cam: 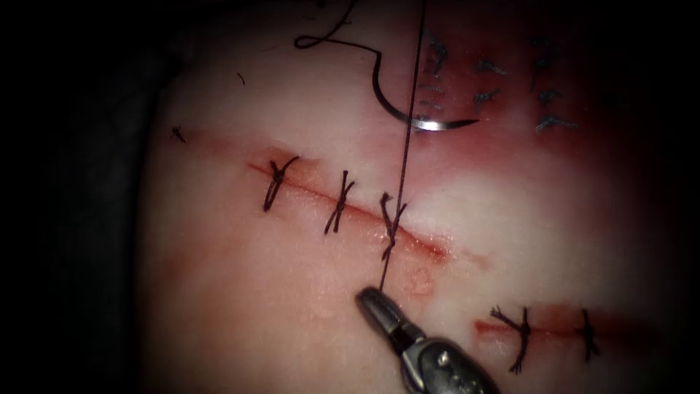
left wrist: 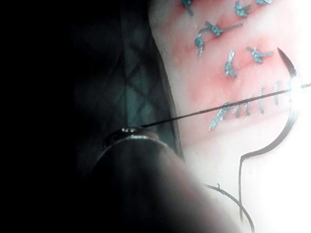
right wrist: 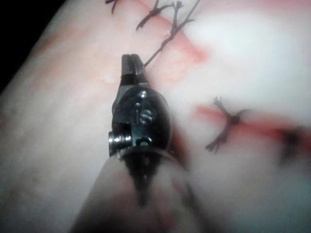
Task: Wound Closure
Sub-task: Tighten the knot by pulling the right gripper down and the left up, then move the suture piece out of the way.
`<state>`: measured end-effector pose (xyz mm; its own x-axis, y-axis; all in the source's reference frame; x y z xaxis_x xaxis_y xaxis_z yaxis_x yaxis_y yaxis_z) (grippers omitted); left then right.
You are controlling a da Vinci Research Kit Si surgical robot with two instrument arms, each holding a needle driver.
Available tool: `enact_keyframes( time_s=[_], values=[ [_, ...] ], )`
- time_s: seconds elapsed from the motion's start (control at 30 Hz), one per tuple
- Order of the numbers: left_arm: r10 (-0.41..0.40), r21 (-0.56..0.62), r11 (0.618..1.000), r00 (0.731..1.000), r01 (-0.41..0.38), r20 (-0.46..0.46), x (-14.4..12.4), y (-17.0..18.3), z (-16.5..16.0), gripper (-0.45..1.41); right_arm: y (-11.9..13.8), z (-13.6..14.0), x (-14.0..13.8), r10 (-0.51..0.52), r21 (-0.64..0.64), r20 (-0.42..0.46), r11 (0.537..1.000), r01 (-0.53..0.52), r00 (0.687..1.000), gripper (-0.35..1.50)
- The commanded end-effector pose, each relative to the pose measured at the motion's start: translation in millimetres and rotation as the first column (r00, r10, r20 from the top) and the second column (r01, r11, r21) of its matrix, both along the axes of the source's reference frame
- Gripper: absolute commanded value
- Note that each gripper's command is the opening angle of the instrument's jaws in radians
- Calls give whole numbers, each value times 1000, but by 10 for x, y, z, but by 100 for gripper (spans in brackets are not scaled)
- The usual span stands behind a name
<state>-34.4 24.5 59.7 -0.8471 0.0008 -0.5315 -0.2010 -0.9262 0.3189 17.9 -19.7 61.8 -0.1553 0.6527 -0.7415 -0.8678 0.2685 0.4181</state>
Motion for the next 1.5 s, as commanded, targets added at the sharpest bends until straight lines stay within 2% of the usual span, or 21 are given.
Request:
enact_keyframes(
  time_s=[0.03,0.13,0.23,0.5,0.53,0.57,0.67,0.77,0.83,1.03,1.27,1.3,1.33,1.4,1.47,1.5],
  values=[
    [-5,-7,1000,1000,5,3,-5,12,2,-35,-9,8,6,-6,8,0,1000,6,1000,-35],
    [-11,-13,1000,1000,11,3,-6,17,8,-35,-25,14,8,-13,21,5,1000,13,1000,-35],
    [-11,-16,1000,1000,11,5,-7,18,10,-35,-29,17,8,-15,29,5,999,15,1000,-35],
    [13,-18,1000,1000,-13,13,-2,-1,1,-35,-16,6,7,-7,7,-21,1000,7,1000,-35],
    [19,-17,1000,1000,-19,17,1,-4,-2,-35,-13,4,8,-6,5,-35,1000,6,999,5],
    [27,-16,1000,999,-26,22,4,-8,-6,-35,-9,1,8,-16,-5,-55,1000,16,998,68],
    [41,-11,999,999,-41,11,18,-27,-22,-35,-1,-7,7,-39,-17,-91,999,38,995,118],
    [63,5,998,998,-63,-6,37,-52,-40,-35,6,-16,4,-72,-11,-127,997,71,989,133],
    [70,22,997,997,-70,-14,53,-71,-54,-35,11,-21,2,-86,-6,-146,996,86,986,136],
    [78,60,995,997,-78,-4,99,-122,-91,-35,27,-33,-6,-122,2,-199,992,125,973,131],
    [63,57,996,998,-62,-22,127,-174,-135,-35,49,-34,-8,-158,18,-240,986,167,958,120],
    [54,54,997,998,-53,-21,129,-179,-140,-35,51,-32,-9,-185,5,-236,981,192,954,104],
    [52,51,997,998,-51,-24,130,-184,-145,-35,51,-31,-10,-216,-19,-223,976,218,950,72],
    [44,47,998,998,-42,-34,133,-193,-156,-35,52,-29,-16,-279,-41,-210,960,277,937,-22],
    [36,47,998,999,-35,-35,134,-194,-162,-35,55,-27,-19,-344,-48,-146,939,341,927,-24],
    [30,47,998,999,-29,-33,134,-191,-164,-35,55,-25,-20,-366,-42,-100,931,364,925,-15]
  ],
)
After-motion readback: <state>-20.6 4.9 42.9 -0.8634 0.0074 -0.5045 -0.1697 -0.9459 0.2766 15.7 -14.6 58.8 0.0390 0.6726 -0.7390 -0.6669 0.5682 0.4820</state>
